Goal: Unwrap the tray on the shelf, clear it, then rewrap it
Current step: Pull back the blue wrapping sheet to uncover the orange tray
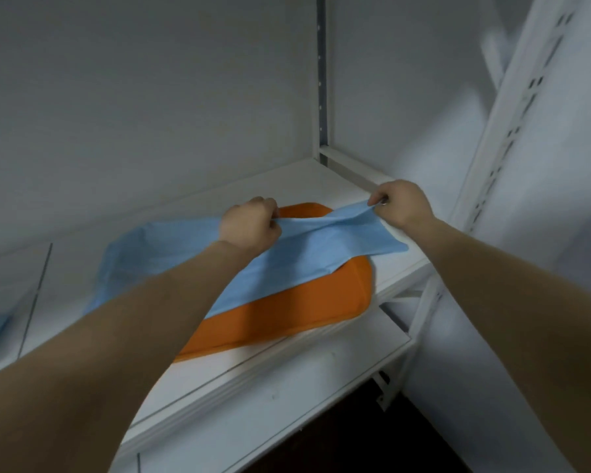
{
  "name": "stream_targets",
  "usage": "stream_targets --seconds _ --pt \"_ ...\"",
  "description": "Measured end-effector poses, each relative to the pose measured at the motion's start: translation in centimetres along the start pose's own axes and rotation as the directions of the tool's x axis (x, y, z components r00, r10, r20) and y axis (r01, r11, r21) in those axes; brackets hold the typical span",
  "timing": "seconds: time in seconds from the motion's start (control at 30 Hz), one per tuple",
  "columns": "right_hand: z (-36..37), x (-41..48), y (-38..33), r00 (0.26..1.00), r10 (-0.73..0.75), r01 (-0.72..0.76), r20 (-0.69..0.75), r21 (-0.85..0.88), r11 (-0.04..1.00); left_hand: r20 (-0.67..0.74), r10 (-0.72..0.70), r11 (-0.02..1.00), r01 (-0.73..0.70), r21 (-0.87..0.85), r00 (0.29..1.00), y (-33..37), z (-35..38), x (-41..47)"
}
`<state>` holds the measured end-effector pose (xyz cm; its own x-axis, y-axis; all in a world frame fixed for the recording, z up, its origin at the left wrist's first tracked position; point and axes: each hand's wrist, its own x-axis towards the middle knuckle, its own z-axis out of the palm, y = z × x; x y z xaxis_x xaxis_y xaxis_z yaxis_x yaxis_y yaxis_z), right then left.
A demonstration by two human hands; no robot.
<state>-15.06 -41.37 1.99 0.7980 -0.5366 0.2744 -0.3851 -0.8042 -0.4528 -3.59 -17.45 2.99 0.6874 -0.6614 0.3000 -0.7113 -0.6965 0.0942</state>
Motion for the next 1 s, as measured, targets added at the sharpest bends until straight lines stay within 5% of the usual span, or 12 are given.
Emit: stream_targets --seconds 0.27,0.47,0.57,0.67,0.83,1.0 --pt "0.6 -4.8 1.4 0.997 0.070 -0.069 -0.018 0.022 0.997 0.014 0.269 0.960 -0.269 0.076 0.963 1.2 0.9 -4.2" --pt "1.0 -6.3 1.5 0.983 0.167 -0.150 0.081 -0.177 0.973 0.266 0.275 0.952 -0.301 0.060 0.924 1.6 1.1 -5.8" --pt "1.1 -6.1 -0.1 0.984 0.174 -0.155 0.049 -0.263 0.952 0.348 0.236 0.967 -0.256 0.010 0.907 1.0 0.6 -6.0" --pt "1.6 -5.1 -3.3 1.000 0.019 -0.017 0.008 -0.235 0.972 0.374 0.142 0.990 -0.139 -0.035 0.917 -0.5 -0.5 -5.4" --pt "3.6 -4.8 -11.1 0.927 -0.232 0.255 0.295 -0.040 0.966 0.486 -0.044 0.993 -0.016 0.118 0.873 -5.8 -2.5 -4.1" --pt "7.1 -4.0 -16.3 0.858 -0.233 0.204 0.457 0.111 0.973 0.511 -0.117 0.963 -0.030 0.270 0.851 -10.4 -3.3 -4.0"
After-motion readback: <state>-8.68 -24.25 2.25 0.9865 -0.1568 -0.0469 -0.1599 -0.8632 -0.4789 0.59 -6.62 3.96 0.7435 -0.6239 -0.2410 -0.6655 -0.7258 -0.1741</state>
